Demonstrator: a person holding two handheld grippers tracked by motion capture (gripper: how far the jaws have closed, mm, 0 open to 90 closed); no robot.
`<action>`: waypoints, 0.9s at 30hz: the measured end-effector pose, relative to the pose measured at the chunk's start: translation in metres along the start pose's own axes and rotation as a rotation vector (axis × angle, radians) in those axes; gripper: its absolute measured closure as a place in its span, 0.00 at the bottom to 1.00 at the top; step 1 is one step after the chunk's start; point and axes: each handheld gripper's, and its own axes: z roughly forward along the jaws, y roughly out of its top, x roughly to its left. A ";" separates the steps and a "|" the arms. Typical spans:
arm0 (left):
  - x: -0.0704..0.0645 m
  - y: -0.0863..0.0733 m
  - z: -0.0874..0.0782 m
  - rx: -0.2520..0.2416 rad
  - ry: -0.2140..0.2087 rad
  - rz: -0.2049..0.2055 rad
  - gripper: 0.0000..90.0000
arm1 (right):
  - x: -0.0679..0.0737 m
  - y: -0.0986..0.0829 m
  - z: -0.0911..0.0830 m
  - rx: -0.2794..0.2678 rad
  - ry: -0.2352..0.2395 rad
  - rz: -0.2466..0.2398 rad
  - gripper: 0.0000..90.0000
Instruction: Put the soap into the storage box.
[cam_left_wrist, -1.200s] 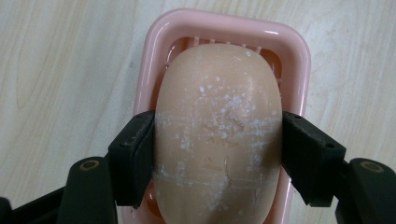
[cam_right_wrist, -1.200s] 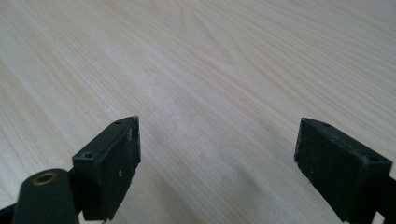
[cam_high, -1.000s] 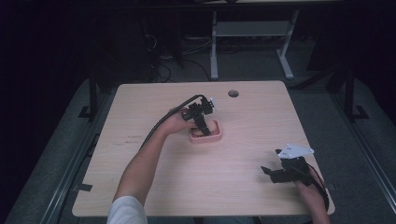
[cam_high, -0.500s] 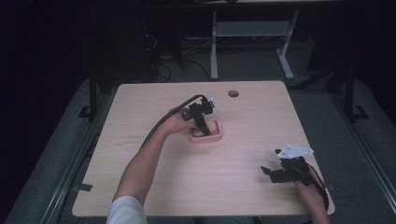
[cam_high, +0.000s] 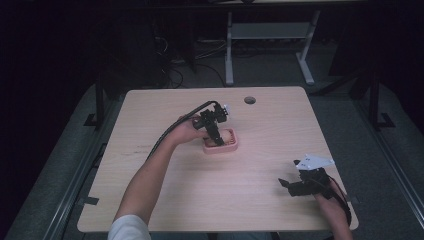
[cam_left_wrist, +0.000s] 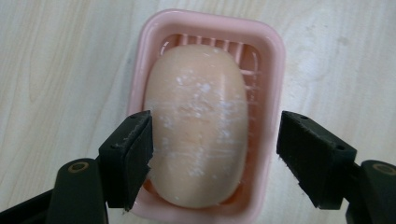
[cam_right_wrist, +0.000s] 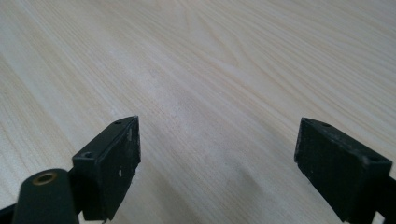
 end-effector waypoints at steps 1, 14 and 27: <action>-0.002 -0.001 -0.001 -0.002 0.001 0.003 0.30 | 0.000 0.000 0.000 0.003 0.000 0.000 0.15; -0.016 -0.008 -0.010 -0.004 0.028 0.020 0.27 | 0.000 0.001 0.001 0.007 -0.002 -0.013 0.15; -0.026 -0.023 -0.021 -0.025 0.049 0.008 0.27 | 0.001 0.001 0.001 0.010 -0.004 -0.010 0.15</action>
